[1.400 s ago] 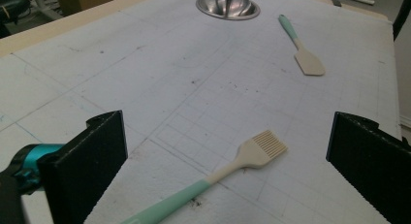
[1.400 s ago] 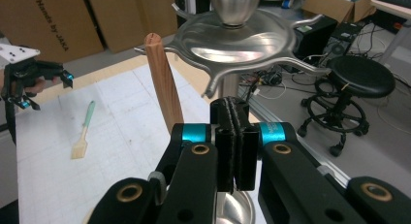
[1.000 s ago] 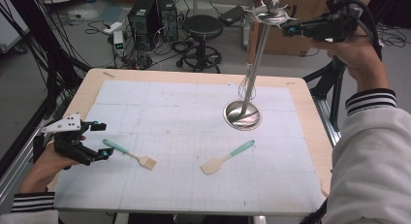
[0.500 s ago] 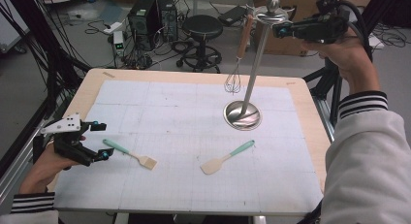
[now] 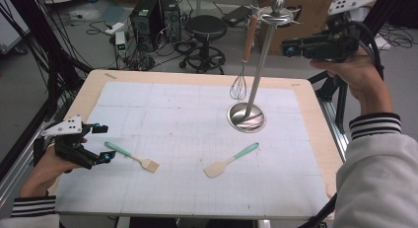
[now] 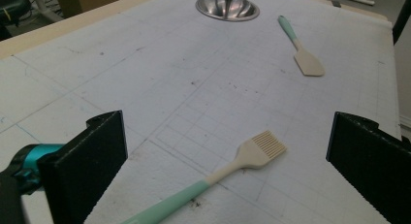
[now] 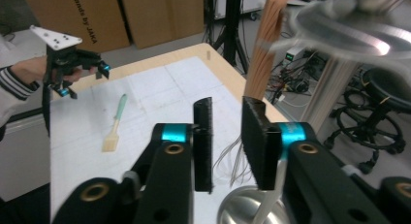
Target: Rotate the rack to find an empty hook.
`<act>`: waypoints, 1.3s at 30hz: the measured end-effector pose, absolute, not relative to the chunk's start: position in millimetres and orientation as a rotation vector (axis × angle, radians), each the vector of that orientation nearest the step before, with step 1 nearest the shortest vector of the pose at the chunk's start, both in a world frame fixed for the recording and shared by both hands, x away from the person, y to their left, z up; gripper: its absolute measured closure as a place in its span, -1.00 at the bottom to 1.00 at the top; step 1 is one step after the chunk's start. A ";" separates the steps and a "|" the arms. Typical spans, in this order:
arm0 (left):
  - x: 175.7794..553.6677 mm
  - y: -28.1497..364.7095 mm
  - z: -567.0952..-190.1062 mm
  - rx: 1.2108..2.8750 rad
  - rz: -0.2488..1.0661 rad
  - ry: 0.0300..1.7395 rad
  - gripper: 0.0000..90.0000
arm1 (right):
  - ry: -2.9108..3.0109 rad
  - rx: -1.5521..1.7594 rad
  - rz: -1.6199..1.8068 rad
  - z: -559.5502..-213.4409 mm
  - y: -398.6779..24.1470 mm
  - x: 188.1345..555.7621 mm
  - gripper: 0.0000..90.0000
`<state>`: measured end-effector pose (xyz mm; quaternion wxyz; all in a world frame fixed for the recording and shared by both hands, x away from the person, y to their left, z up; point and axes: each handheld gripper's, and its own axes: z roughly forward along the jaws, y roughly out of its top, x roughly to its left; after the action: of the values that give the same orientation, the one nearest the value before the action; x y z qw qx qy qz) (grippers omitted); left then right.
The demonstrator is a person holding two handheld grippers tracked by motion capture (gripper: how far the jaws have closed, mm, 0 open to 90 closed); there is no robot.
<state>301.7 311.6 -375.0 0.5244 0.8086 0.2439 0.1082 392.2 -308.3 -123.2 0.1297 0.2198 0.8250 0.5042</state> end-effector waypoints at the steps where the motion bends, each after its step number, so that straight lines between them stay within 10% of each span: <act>1: 301.8 311.3 -375.2 1.935 0.259 0.584 -0.96 | 2.399 0.653 1.465 -125.9 -309.3 389.2 0.48; 13: 303.4 311.1 -375.6 1.938 0.254 0.581 -0.96 | 2.470 0.700 1.389 -172.4 -324.8 357.0 -1.00; 39: 299.4 310.8 -371.3 1.931 0.265 0.566 -0.96 | 2.491 0.650 1.382 -248.8 -303.4 324.9 -1.00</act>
<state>299.4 310.8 -371.3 0.5276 0.8082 0.2369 0.1108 324.9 -303.4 -248.8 0.1096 0.2210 0.8474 0.4702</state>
